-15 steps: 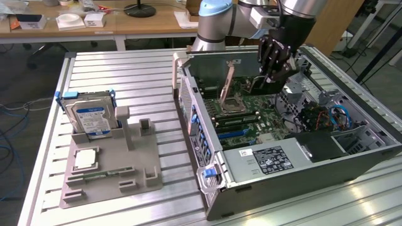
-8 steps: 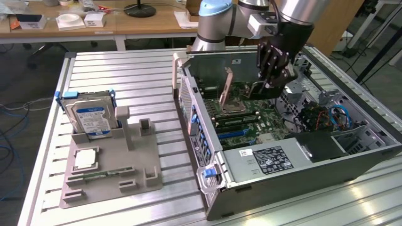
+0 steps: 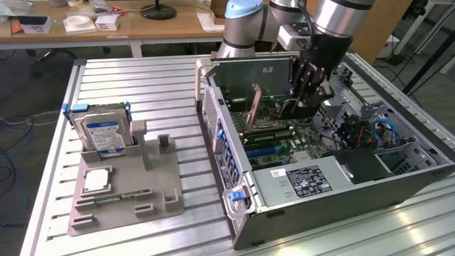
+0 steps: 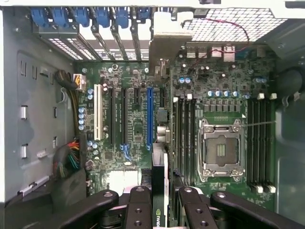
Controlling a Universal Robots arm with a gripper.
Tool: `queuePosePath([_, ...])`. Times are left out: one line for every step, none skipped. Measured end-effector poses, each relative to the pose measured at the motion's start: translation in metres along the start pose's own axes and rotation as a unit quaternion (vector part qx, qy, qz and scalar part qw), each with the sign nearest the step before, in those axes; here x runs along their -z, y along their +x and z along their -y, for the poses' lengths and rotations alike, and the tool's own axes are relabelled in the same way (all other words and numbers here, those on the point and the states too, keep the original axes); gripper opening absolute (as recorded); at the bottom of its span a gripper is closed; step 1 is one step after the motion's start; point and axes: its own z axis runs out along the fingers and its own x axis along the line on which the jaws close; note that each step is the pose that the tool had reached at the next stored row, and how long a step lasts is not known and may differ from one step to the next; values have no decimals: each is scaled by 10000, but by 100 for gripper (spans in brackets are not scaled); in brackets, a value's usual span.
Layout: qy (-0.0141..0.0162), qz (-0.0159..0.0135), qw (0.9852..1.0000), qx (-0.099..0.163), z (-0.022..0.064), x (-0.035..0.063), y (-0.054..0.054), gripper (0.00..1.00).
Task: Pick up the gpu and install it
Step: 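Insert the gpu into the slot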
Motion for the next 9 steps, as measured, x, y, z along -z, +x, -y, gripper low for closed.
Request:
queuePosePath([1, 0, 10000, 0, -7, -16, 8, 27])
queuePosePath([1, -1, 10000, 0, -15, -33, 16, 27])
queuePosePath([1, -1, 10000, 0, -22, -51, 23, 27])
queuePosePath([1, 0, 10000, 1, -28, -70, 29, 27])
queuePosePath([1, -1, 10000, 1, -33, -88, 35, 27])
queuePosePath([2, -1, 10000, 2, -33, -105, 36, 27])
queuePosePath([3, -2, 10000, 3, -33, -108, 37, 27])
queuePosePath([3, -3, 10000, 3, -33, -108, 37, 27])
queuePosePath([3, -4, 10000, 2, -33, -108, 37, 27])
